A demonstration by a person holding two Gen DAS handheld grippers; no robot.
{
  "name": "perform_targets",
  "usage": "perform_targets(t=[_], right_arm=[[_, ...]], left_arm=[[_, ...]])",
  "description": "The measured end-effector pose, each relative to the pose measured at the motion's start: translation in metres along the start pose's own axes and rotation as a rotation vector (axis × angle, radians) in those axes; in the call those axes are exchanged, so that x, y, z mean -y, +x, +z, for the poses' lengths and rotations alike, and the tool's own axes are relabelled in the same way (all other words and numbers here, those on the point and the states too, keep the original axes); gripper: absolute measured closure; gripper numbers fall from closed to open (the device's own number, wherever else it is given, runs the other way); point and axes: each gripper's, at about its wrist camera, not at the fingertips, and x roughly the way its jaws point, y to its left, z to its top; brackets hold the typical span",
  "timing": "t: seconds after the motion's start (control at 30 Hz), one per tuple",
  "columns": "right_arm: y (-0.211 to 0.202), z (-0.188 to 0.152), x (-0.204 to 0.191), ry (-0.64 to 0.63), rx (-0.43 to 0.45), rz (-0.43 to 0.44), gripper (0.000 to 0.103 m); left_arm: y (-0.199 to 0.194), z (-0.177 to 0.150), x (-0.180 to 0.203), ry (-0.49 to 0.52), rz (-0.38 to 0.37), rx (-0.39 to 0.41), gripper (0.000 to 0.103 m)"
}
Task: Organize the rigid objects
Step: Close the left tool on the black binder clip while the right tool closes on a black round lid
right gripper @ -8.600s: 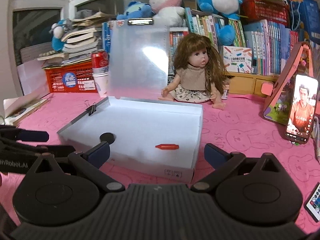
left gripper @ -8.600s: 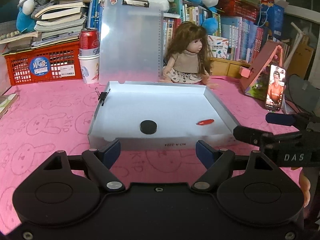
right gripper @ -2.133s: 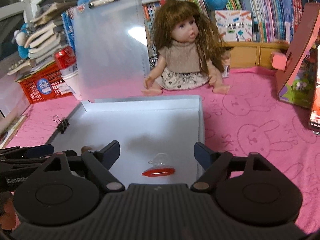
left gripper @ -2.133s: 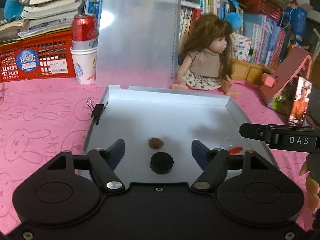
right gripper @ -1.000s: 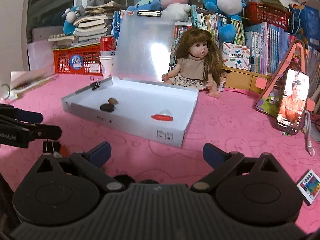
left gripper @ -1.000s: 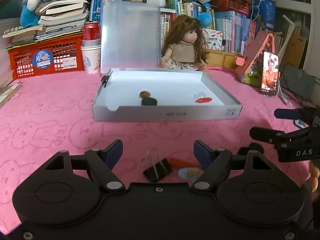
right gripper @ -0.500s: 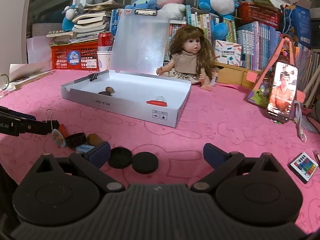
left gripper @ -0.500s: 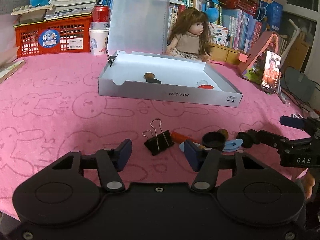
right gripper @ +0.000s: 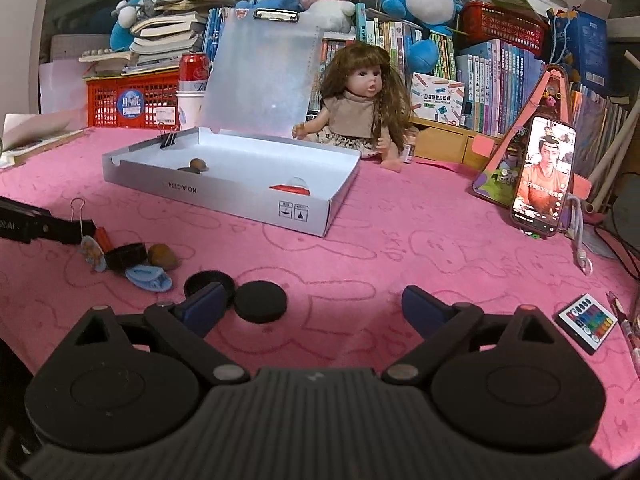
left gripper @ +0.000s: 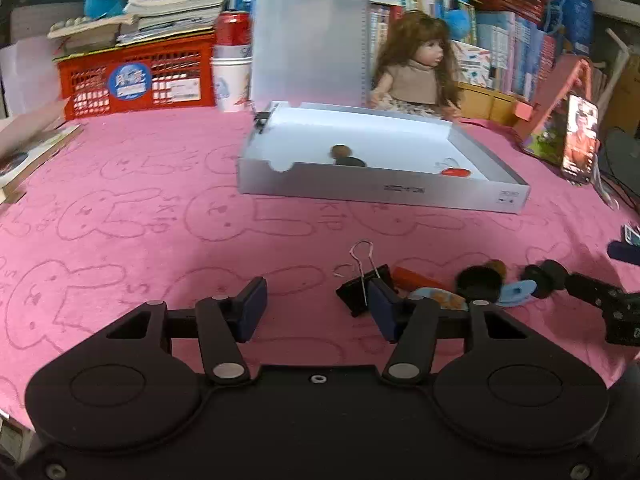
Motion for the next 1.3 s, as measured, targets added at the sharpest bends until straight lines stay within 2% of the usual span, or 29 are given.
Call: perform_targets(t=[0.13,0.3,0.43,0.5,0.57,0.67,0.87,1.07,1.13,1.3], right_arm=[[0.0,-0.001,0.0,-0.004,-0.008,0.002,0.011],[0.0,-0.003,-0.005,-0.017,-0.007,0.007,0.014],[0.001,-0.005,-0.01,-0.032,-0.009,0.014,0.018],[0.003,-0.006,-0.011,-0.029,-0.003,-0.017,0.02],[0.004,-0.007,-0.014,-0.018,0.002,-0.046,0.023],[0.005,-0.007,-0.015,0.001,0.006,-0.033,0.024],[0.01,-0.007,-0.019,0.02,0.011,-0.025,0.026],[0.014,-0.009,-0.019,0.086,0.016,-0.012,0.035],[0.014,-0.01,-0.02,0.094,0.022,-0.011,0.042],[0.015,-0.009,-0.021,0.101,0.029,-0.003,0.049]], left_arm=[[0.0,0.002,-0.007,-0.031,0.039,-0.006,0.048],[0.0,0.004,-0.009,-0.047,0.05,-0.009,0.05],[-0.005,0.002,-0.005,-0.073,0.013,-0.013,0.05],[-0.006,0.0,0.001,-0.075,0.009,-0.009,0.05],[-0.005,-0.003,0.009,-0.059,0.036,0.005,0.049],[-0.002,-0.006,0.02,-0.032,0.078,0.024,0.05],[0.004,-0.01,0.029,-0.006,0.114,0.058,0.047],[0.007,-0.012,0.031,0.005,0.117,0.067,0.046],[0.008,-0.011,0.03,0.006,0.114,0.066,0.046],[0.009,-0.005,0.025,-0.031,0.095,0.068,0.049]])
